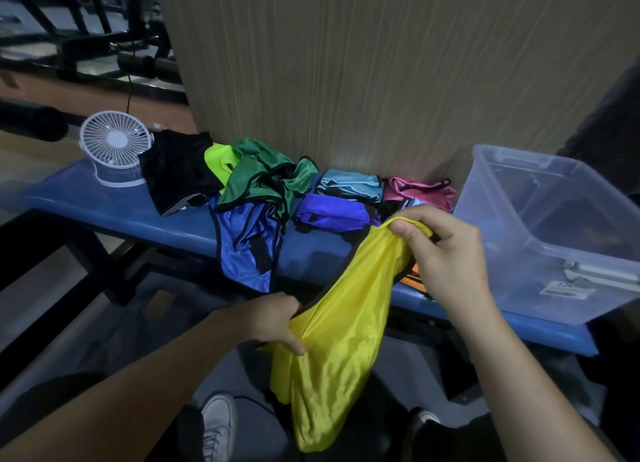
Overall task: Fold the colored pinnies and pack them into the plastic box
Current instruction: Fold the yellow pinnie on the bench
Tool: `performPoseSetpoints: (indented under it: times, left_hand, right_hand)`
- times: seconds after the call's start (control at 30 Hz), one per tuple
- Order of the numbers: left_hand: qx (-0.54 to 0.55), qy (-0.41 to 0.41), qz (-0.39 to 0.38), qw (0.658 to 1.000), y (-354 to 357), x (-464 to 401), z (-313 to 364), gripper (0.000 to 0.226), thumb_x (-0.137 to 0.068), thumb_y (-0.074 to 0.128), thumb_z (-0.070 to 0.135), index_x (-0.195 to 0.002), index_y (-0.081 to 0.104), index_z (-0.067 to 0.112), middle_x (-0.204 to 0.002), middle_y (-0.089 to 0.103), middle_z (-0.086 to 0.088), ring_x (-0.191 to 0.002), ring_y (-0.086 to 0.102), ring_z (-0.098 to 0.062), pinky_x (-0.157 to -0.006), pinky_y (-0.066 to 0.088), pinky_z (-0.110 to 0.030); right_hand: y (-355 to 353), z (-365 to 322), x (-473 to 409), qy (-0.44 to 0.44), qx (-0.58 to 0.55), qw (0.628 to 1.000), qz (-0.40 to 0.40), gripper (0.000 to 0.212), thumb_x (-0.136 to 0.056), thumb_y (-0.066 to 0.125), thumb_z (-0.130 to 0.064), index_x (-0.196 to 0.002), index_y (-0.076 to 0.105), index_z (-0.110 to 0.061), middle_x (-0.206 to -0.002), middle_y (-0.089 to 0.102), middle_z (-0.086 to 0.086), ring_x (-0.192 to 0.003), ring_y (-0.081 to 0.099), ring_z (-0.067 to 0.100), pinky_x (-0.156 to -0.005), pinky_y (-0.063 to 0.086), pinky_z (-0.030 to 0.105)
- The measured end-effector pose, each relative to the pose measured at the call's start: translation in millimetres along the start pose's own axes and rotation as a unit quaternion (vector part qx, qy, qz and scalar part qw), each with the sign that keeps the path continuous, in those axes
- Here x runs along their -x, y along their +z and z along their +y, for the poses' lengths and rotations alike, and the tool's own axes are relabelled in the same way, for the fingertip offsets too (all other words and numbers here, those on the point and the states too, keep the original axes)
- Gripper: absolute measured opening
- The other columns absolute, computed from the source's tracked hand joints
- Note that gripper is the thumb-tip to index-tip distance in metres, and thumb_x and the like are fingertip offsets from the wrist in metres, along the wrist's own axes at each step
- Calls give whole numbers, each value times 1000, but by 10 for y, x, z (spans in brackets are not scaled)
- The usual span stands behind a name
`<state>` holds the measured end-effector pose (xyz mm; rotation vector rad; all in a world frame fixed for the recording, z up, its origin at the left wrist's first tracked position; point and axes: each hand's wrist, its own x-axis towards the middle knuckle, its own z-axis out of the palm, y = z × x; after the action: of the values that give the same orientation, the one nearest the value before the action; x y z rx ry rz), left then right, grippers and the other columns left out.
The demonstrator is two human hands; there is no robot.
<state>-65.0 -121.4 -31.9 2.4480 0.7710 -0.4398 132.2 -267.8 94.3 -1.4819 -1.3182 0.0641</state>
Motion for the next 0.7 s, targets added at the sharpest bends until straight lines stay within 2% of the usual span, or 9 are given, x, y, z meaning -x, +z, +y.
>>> performPoseSetpoints:
  times: [0.07, 0.13, 0.2, 0.27, 0.33, 0.47, 0.57, 0.6, 0.7]
  left_hand:
    - [-6, -3, -12, 1000, 55, -11, -83, 45, -73, 84, 47, -88, 58, 15, -87, 57, 7, -88, 60, -17, -67, 46, -27]
    - [-38, -12, -20, 999, 81, -11, -181, 49, -71, 84, 51, -94, 59, 16, -100, 60, 3, -98, 61, -20, -81, 48, -33]
    - [-73, -22, -17, 997, 72, 8, -261, 53, -74, 80, 53, -105, 61, 14, -113, 61, -3, -108, 58, -21, -88, 43, -32]
    - [-80, -22, 9, 996, 24, 38, -320, 56, -79, 77, 51, -118, 63, 14, -122, 61, -3, -116, 55, -21, -91, 36, -29]
    - [-71, -25, 35, 997, -18, 79, -388, 56, -82, 75, 44, -129, 60, 19, -131, 59, 0, -123, 52, -18, -93, 33, -25]
    - [-26, -45, 56, 997, -111, 193, -432, 55, -92, 64, 22, -144, 48, 24, -143, 52, 0, -130, 47, -15, -96, 34, -18]
    - [-11, -42, 75, 996, -200, 280, -362, 51, -96, 57, 12, -145, 48, 20, -146, 50, -2, -133, 47, -18, -103, 36, -23]
    - [-3, -38, 76, 996, -241, 300, -332, 47, -95, 58, 10, -141, 51, 20, -140, 53, -2, -130, 49, -21, -101, 38, -26]
    - [43, 3, 89, 995, -334, 302, -258, 30, -87, 67, 15, -108, 55, 32, -108, 62, 4, -101, 60, -19, -84, 48, -32]
  right_hand:
    - [-88, 37, 11, 2, 8, 1000, 17, 23, -90, 69, -16, -82, 67, -37, -82, 68, -15, -71, 56, -4, -66, 42, 13]
    - [-168, 82, 25, 18, 11, 999, 41, 23, -90, 69, -13, -83, 69, -35, -80, 68, -14, -72, 56, -3, -66, 42, 15]
    - [-250, 118, 28, 36, 6, 997, 70, 17, -90, 69, -13, -84, 70, -29, -79, 68, -9, -72, 56, 1, -67, 42, 18]
    - [-323, 153, 24, 45, 13, 995, 92, 18, -90, 69, -11, -84, 70, -28, -78, 68, -14, -71, 55, -1, -66, 42, 17]
    - [-363, 186, 28, 48, 22, 993, 104, 17, -90, 70, -11, -84, 70, -27, -76, 68, -21, -72, 55, -3, -68, 41, 15]
    - [-374, 245, 43, 69, 27, 991, 112, 11, -91, 69, -11, -87, 72, -20, -79, 69, -9, -75, 56, 6, -69, 43, 20]
    - [-374, 225, 40, 70, 27, 990, 118, 10, -92, 68, -12, -88, 71, -20, -77, 67, -9, -71, 54, 3, -67, 42, 17]
    - [-369, 218, 42, 68, 27, 990, 117, 9, -93, 68, -12, -88, 71, -19, -77, 67, -7, -70, 54, 3, -66, 41, 17]
    - [-301, 213, 58, 66, 22, 994, 90, 10, -95, 66, -14, -86, 69, -18, -74, 64, 2, -65, 50, 10, -57, 39, 15]
